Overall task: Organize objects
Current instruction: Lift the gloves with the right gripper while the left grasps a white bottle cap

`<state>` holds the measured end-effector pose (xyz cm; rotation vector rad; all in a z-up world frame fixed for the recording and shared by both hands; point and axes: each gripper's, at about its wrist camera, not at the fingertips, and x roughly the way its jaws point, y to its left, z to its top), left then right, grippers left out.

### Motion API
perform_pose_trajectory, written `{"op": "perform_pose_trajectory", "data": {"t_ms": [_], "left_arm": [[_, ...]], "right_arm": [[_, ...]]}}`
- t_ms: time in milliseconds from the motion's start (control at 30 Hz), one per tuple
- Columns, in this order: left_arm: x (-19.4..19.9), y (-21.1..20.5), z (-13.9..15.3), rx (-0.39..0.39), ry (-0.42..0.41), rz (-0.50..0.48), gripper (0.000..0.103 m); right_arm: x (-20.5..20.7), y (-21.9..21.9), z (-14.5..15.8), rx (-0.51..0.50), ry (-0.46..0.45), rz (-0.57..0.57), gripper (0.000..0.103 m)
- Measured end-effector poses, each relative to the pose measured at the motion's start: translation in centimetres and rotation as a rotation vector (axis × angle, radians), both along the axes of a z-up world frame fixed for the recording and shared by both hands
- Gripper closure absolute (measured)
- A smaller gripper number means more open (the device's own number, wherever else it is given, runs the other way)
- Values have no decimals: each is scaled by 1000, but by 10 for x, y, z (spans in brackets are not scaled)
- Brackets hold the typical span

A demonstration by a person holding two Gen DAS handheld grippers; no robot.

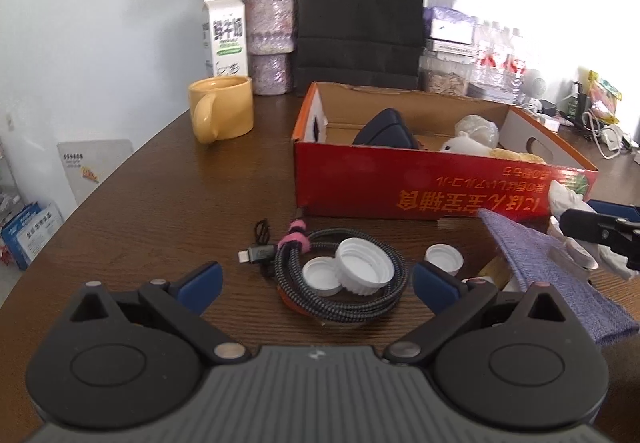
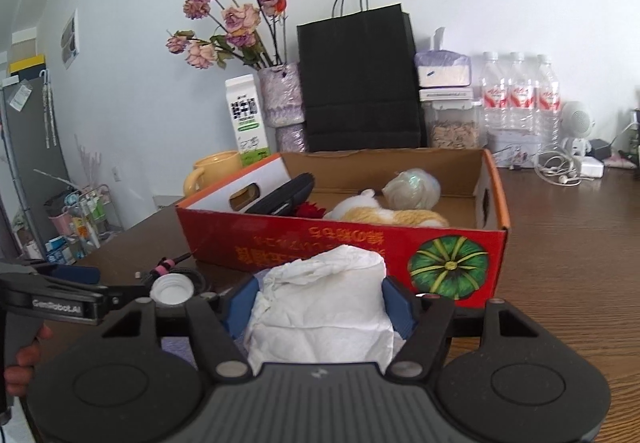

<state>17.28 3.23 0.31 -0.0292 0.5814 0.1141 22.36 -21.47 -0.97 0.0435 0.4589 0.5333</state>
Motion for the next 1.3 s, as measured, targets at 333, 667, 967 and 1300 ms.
{"op": "perform_pose_trajectory", "data": {"t_ms": [333, 667, 967, 1300], "left_arm": [[9, -30, -6, 153, -23, -135, 29], [31, -22, -16, 112, 28, -91, 43], [32, -3, -16, -18, 38, -50, 96], [24, -3, -6, -26, -2, -37, 96]], "right_arm": [[3, -12, -4, 5, -11, -47, 36], [2, -11, -7, -1, -10, -43, 36], [2, -10, -8, -12, -14, -46, 36], [1, -9, -9, -19, -18, -53, 36]]}}
